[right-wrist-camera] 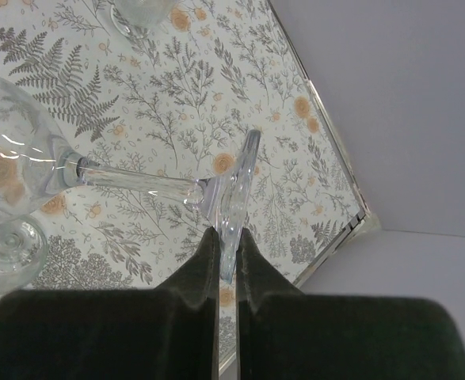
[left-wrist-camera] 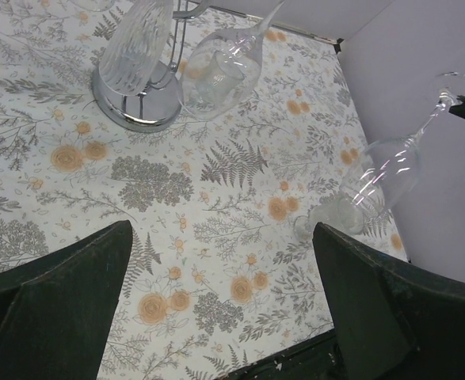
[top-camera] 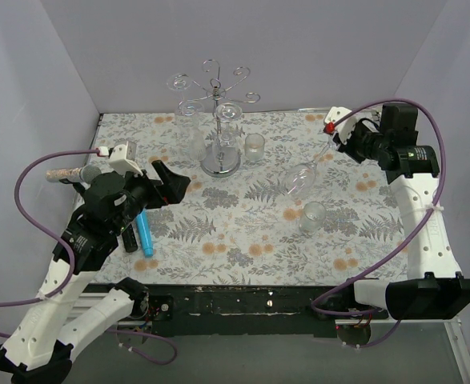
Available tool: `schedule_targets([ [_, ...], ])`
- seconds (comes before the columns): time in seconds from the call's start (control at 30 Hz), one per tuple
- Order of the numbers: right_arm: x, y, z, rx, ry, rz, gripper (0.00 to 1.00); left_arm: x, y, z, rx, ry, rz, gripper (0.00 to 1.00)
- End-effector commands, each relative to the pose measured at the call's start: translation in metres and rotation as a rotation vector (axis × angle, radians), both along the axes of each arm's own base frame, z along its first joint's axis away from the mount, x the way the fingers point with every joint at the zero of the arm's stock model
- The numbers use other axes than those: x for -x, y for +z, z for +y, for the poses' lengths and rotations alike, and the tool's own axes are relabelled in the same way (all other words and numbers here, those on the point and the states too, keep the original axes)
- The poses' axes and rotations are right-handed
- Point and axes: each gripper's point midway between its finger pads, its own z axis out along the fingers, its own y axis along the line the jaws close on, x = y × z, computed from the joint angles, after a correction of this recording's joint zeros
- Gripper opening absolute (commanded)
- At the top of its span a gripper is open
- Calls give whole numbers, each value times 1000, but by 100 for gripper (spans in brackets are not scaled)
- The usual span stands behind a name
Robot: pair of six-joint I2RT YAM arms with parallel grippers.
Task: Place the wine glass upside down on the wine glass rack
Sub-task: Turn the wine glass upside down at the wine rack.
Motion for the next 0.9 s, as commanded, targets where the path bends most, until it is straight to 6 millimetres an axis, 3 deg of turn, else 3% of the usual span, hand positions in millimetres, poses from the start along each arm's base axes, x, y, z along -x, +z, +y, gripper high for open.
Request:
schedule_targets([
  [0.0, -7, 46, 4, 24, 63, -175, 1, 4, 13, -10, 61, -44, -40, 98],
  [0.37, -6, 78, 15, 52, 160, -287, 1, 9, 24, -27, 136, -126, -49, 98],
  [0.87, 18, 69, 73, 135, 359, -310, 1, 19, 37, -52, 237, -252, -47, 98],
])
